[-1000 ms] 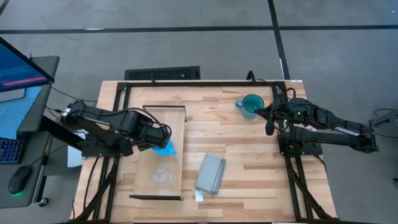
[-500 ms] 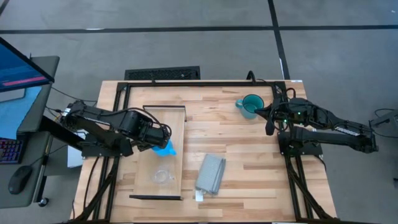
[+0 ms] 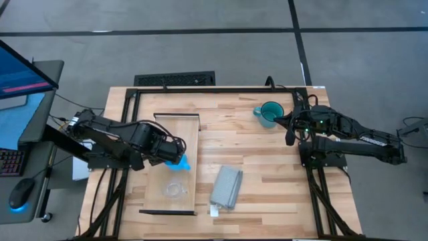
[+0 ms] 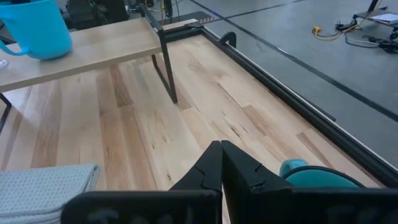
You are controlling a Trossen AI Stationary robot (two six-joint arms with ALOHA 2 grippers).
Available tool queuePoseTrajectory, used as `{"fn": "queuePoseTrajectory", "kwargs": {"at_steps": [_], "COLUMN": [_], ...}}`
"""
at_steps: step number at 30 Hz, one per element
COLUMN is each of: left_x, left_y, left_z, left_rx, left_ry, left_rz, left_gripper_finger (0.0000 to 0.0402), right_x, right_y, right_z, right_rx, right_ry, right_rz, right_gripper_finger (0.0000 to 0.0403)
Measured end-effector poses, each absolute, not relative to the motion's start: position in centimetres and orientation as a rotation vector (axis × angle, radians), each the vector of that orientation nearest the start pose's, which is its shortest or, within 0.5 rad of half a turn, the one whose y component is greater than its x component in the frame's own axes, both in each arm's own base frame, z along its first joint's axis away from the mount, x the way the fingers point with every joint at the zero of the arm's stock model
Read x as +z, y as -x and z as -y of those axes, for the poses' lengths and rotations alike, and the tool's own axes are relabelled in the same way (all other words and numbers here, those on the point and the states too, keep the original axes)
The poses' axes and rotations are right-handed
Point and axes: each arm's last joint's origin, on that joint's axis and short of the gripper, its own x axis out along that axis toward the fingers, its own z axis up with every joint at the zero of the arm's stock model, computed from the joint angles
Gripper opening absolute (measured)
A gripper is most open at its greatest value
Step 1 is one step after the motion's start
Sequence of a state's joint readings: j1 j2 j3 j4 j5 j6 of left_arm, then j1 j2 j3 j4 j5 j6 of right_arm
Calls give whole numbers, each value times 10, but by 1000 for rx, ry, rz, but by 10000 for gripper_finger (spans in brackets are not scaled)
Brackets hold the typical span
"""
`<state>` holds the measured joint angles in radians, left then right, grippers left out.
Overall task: Stack small to large cups/mugs on shelf
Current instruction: Put the light blue mug on the shelf
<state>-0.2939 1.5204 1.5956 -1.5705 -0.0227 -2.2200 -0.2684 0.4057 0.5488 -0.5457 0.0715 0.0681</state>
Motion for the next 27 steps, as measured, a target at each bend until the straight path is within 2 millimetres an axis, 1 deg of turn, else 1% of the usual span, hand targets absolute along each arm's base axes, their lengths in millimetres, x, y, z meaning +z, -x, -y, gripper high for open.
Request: {"fn": "queuePoseTrajectory", "kwargs": {"at_steps": [16, 27], "left_x": [349, 349], "left_y": [-243, -243], "left_z": [74, 74], "left_rx": [1353, 1349], "left_ry": [1468, 1456], "left_rz": [-1018, -1011], "left_gripper_finger": [0, 0], "right_x": [264, 264], "right_y": [-96, -96], "right_z": [29, 29], "right_rx": [-349, -350], "right_ry": [-107, -107], "right_rz": [-391, -391], "right_gripper_finger": [24, 24]}}
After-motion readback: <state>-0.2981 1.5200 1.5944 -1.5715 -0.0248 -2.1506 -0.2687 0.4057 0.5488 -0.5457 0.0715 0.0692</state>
